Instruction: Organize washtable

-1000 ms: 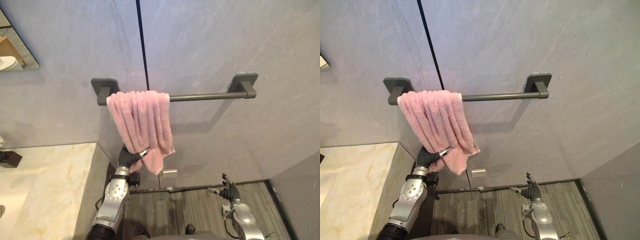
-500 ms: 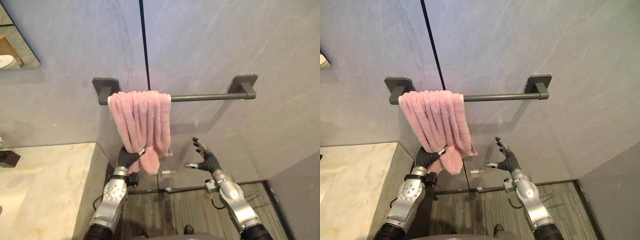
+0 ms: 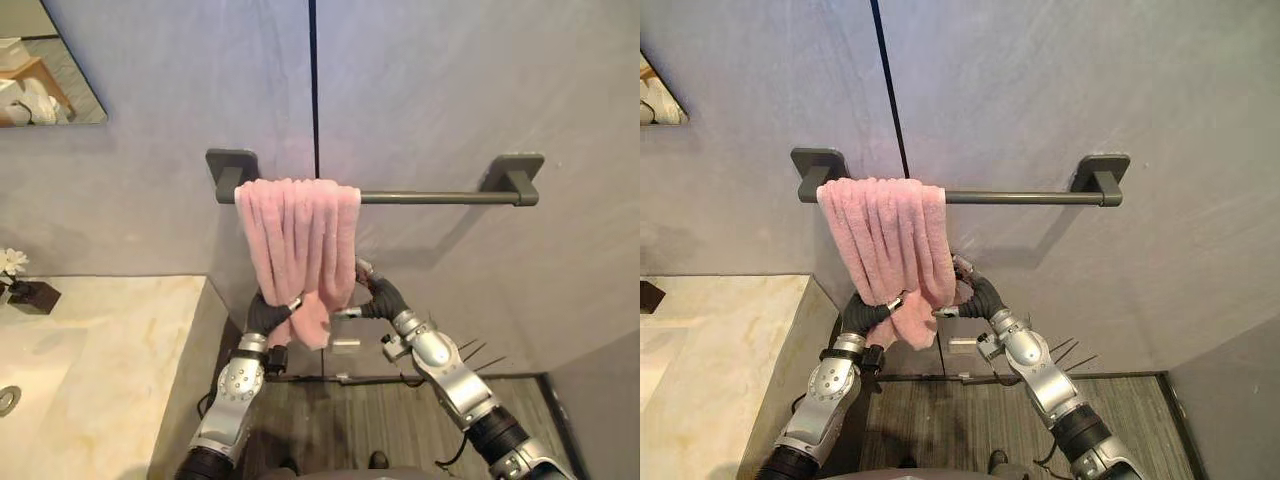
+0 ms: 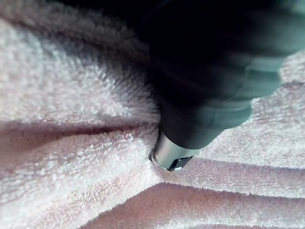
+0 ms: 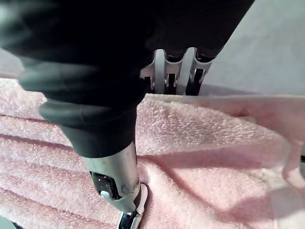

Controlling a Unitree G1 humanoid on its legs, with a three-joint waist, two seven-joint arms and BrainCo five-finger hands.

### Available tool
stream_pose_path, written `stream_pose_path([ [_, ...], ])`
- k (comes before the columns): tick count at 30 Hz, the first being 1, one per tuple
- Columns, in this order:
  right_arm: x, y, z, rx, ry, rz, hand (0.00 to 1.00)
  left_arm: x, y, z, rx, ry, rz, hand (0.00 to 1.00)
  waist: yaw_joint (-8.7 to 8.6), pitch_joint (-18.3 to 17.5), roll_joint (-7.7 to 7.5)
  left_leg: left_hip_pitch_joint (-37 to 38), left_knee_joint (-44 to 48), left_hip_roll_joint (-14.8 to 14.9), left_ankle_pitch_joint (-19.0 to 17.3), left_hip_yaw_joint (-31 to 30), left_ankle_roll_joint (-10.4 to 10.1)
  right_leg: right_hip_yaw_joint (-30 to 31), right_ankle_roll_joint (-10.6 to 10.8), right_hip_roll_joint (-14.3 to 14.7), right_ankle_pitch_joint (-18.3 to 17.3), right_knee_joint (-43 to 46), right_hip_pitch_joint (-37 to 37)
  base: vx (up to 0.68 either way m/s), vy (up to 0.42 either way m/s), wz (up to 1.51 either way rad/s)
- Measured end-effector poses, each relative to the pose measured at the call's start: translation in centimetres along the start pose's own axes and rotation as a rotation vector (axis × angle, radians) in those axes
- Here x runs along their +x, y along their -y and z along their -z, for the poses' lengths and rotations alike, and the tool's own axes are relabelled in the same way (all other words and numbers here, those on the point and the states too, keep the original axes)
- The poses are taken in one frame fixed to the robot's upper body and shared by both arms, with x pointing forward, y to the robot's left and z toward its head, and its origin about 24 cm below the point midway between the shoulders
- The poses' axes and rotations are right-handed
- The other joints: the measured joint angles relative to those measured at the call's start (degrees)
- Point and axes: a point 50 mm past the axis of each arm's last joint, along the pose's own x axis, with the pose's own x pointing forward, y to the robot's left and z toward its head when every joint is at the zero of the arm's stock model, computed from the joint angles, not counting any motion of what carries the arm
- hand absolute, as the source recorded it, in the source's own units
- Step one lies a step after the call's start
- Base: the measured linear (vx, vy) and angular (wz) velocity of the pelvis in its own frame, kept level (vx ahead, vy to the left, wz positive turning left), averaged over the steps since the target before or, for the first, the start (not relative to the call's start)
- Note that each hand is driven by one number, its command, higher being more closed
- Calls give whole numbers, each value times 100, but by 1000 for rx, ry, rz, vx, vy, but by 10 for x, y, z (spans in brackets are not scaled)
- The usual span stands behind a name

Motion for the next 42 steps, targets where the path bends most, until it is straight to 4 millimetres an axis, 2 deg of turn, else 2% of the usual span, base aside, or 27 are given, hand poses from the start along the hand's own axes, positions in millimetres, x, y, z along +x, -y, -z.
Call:
stream_pose_path([
  [4, 9, 0, 2, -1, -12, 3, 100, 3, 4, -3, -7, 13, 9, 100, 130, -3, 4, -23, 9, 4, 19, -41, -1, -13, -11, 8, -9, 2, -33, 8, -8, 5],
  [8, 11, -2, 2, 12, -15, 14, 100, 4, 4, -3, -8, 15, 8, 100, 126, -4, 2, -55, 24, -3, 22, -84, 1, -12, -12, 2, -10, 2, -37, -13, -2, 7],
  [13, 9, 9, 3, 16, -16, 65, 100, 4, 3, -4, -8, 16, 4, 100, 124, -4, 2, -81, 41, 2, 22, -98, 1, -11, -14, 4, -15, 8, -51, -24, -6, 1],
  [17, 3, 21, 7, 29, -26, 128, 100, 4, 4, -4, -10, 16, 6, 100, 122, -10, -9, -86, 41, 4, 23, -88, 0, 1, -13, 4, -16, 21, -71, -26, -7, -1],
  [30, -22, 21, 18, 118, -37, 238, 100, 5, 22, -7, -78, 29, 64, 100, 89, -41, -63, 30, -15, 5, 17, 56, 3, 148, 21, -1, -50, 102, -96, -19, -1, -5],
  [32, -22, 20, 18, 120, -39, 240, 100, 5, 23, -7, -85, 29, 66, 100, 62, -41, -63, 52, -21, 6, 10, 94, 8, 182, 24, 0, -52, 105, -97, -22, -1, -8],
  [34, -23, 20, 19, 140, -37, 261, 100, 5, 24, -7, -87, 30, 70, 100, -41, -40, -63, 63, -23, 3, 4, 103, 12, 196, 57, -3, -74, 116, -97, 0, 0, 0],
  [40, -27, 27, 21, 154, -37, 309, 100, 6, 33, -9, -99, 35, 115, 100, -87, -40, -63, 92, -16, 2, -64, 276, 26, 371, 90, -1, -113, 195, -191, -1, 9, -15],
  [42, -27, 28, 21, 160, -36, 320, 100, 8, 34, -10, -98, 33, 120, 100, -154, -40, -63, 111, -5, -9, -92, 307, 49, 414, 97, -7, -118, 196, -189, 13, 13, -8],
])
